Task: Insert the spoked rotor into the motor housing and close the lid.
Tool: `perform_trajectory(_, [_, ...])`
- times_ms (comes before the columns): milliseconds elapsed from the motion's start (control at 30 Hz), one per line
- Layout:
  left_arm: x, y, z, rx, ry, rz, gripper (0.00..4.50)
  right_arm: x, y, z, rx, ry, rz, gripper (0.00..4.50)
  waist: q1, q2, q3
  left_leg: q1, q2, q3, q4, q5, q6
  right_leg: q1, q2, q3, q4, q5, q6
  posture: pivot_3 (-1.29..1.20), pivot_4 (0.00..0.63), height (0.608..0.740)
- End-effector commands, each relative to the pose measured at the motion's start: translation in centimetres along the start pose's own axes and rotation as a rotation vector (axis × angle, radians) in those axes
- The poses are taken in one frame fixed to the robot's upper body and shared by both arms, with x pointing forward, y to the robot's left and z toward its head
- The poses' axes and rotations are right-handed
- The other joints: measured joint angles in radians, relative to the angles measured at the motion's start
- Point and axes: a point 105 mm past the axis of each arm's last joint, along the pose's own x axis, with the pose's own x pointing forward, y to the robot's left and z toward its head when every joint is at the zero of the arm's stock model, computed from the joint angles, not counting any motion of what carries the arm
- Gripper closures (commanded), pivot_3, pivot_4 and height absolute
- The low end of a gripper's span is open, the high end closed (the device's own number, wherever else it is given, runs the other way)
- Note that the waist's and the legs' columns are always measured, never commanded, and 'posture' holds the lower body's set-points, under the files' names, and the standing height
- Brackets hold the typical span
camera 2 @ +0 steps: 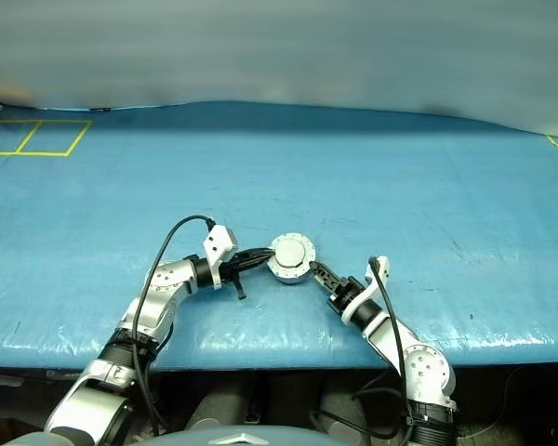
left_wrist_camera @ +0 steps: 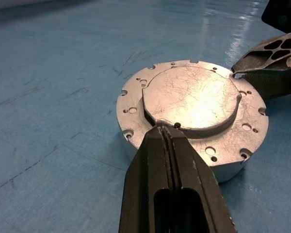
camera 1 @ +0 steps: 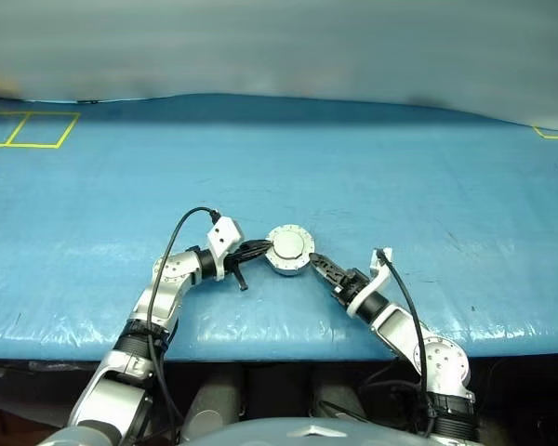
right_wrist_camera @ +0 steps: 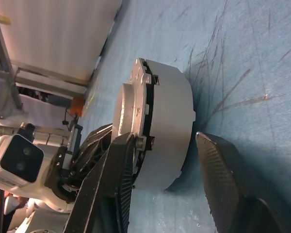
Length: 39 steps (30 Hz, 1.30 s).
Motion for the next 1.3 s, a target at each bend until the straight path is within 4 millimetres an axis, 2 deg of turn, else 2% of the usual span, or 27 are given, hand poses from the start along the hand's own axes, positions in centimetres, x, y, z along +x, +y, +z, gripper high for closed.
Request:
perform_trajectory(33, [0.2, -0.8, -0.8, -0.009, 0.029, -0.017, 4.50, 0.3, 0.6, 0.6, 0.010, -0.030, 0.046, 1.54, 0.000, 0.000, 0.000, 0.000, 0.000, 0.000, 0.000, 0.000, 0.000, 0.000, 0.000, 0.000, 0.000, 0.000, 0.000, 0.00, 0.150, 0.740])
perform_trajectory(133, [0.1, -0.9, -0.9, -0.013, 0.031, -0.014, 4.50, 0.6, 1.0, 0.6, 0.057, -0.035, 0.078, 0.60, -0.001, 0.000, 0.000, 0.000, 0.000, 0.000, 0.000, 0.000, 0.000, 0.000, 0.001, 0.000, 0.000, 0.000, 0.000, 0.00, 0.150, 0.740])
perform_trajectory(500, [0.1, -1.1, -1.1, -0.013, 0.035, -0.011, 4.50, 1.5, 0.8, 0.0, 0.153, -0.026, 0.090, 0.60, -0.003, 0.000, -0.001, 0.001, 0.000, 0.000, 0.000, 0.000, 0.000, 0.001, 0.001, 0.000, 0.000, 0.000, 0.000, 0.00, 0.150, 0.740])
perform_trajectory(600, [0.1, -1.1, -1.2, -0.014, 0.037, -0.010, 4.50, 1.7, 0.2, -0.7, 0.139, 0.010, 0.058, 1.20, -0.005, 0.000, -0.001, 0.001, 0.000, 0.000, 0.000, 0.000, 0.000, 0.001, 0.000, 0.000, 0.000, 0.000, 0.000, 0.00, 0.150, 0.740])
perform_trajectory(733, [0.1, -1.1, -1.2, -0.015, 0.038, -0.004, 4.50, 1.9, 0.2, -1.4, 0.122, 0.039, 0.043, 2.48, -0.007, 0.001, -0.001, 0.001, 0.000, 0.000, 0.000, 0.000, 0.000, 0.001, 0.000, 0.000, 0.000, 0.000, 0.000, 0.00, 0.150, 0.740])
perform_trajectory(800, [0.2, -1.1, -1.2, -0.015, 0.038, -0.003, 4.50, 2.0, 0.3, -1.4, 0.132, 0.038, 0.052, 2.71, -0.008, 0.001, -0.001, 0.001, 0.000, 0.000, 0.000, 0.000, 0.000, 0.001, 0.000, 0.000, 0.000, 0.000, 0.000, 0.00, 0.150, 0.740])
perform_trajectory(900, [0.2, -1.1, -1.3, -0.017, 0.037, 0.000, 4.50, 2.1, 0.3, -1.3, 0.143, 0.030, 0.057, 3.34, -0.008, -0.003, -0.004, 0.002, 0.000, 0.000, 0.000, 0.000, 0.000, 0.002, 0.000, 0.000, 0.000, 0.000, 0.000, 0.00, 0.150, 0.740])
perform_trajectory(1100, [0.1, -0.7, -1.0, -0.073, 0.008, 0.035, 4.50, 2.1, 0.1, -0.8, 0.152, -0.002, 0.048, 3.34, -0.009, -0.003, -0.004, 0.002, 0.000, 0.000, 0.000, 0.000, 0.000, 0.002, -0.001, 0.000, -0.002, 0.000, 0.000, 0.00, 0.150, 0.740])
perform_trajectory(1200, [-0.5, 0.5, 0.9, -0.237, -0.145, 0.112, 4.50, 1.8, 0.7, 0.8, 0.226, -0.097, 0.096, 3.34, -0.012, -0.003, -0.004, 0.001, 0.001, -0.001, 0.000, 0.000, 0.000, 0.002, -0.001, 0.001, -0.003, 0.000, 0.000, 0.00, 0.150, 0.740])
perform_trajectory(1300, [-1.6, 0.9, 2.7, -0.445, -0.304, 0.104, 4.50, 1.6, 1.1, 2.6, 0.290, -0.192, 0.135, 3.34, -0.016, -0.003, -0.003, -0.003, 0.001, -0.002, 0.000, 0.000, 0.000, -0.001, -0.001, 0.002, -0.003, 0.000, 0.000, 0.00, 0.150, 0.740])
